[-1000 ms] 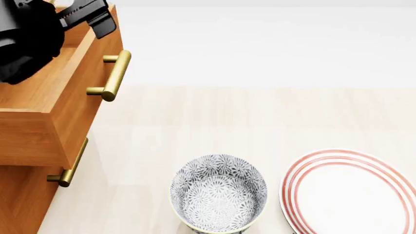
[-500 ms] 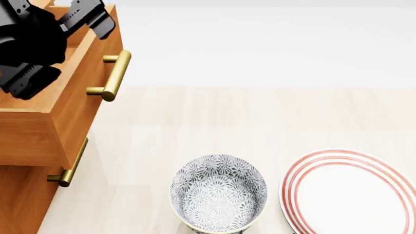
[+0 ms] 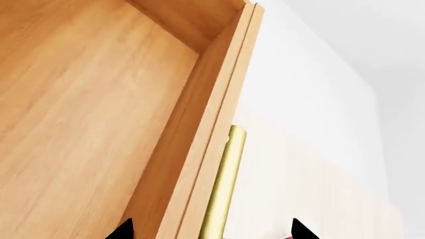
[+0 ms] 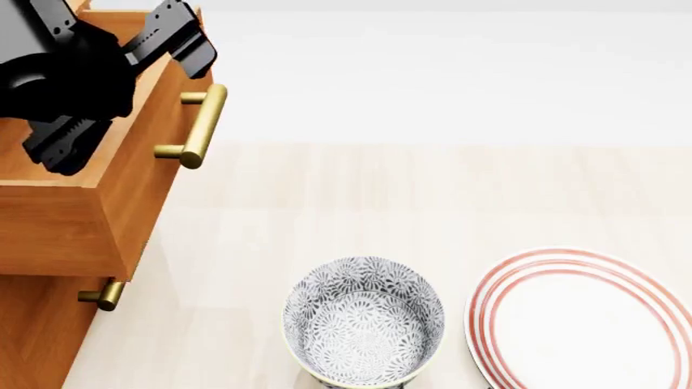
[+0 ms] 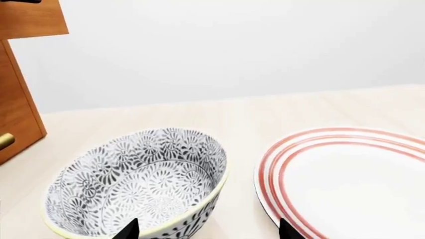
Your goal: Open the top drawer of the cabinet.
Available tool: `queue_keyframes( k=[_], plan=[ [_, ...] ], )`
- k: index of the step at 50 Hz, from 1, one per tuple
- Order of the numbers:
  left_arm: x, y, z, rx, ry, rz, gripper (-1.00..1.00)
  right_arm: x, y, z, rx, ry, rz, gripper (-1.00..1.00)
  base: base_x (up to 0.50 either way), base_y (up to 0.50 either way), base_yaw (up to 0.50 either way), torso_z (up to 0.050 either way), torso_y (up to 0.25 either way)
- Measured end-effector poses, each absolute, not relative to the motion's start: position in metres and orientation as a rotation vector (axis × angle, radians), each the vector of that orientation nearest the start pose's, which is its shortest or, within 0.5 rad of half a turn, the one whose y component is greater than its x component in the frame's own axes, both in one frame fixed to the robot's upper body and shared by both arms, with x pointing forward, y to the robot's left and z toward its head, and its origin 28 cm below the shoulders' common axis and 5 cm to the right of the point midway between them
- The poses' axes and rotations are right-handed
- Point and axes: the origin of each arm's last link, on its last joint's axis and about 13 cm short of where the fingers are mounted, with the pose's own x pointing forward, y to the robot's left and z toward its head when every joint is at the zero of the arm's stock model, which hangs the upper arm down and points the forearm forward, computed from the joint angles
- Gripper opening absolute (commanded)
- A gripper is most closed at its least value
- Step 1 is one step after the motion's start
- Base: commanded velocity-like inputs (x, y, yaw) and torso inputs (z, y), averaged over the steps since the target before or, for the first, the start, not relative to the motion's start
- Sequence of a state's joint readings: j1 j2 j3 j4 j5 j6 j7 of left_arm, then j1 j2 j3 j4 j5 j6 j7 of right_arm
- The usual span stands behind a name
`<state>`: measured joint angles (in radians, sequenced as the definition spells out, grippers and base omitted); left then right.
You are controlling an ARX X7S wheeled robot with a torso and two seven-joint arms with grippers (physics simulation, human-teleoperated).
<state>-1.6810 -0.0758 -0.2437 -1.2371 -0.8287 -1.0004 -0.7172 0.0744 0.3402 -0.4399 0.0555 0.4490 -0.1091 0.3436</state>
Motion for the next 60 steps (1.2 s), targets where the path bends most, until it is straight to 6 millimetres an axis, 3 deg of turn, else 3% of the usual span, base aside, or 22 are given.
queue_keyframes(
  k=[60],
  plan=[
    [0.390, 0.134, 0.334, -0.534, 0.709, -0.160, 1.00, 0.208, -0.099, 0.009, 0.090, 0.052, 0.052, 1.00, 0.00, 0.00, 0.00, 0.000, 0.000]
  ],
)
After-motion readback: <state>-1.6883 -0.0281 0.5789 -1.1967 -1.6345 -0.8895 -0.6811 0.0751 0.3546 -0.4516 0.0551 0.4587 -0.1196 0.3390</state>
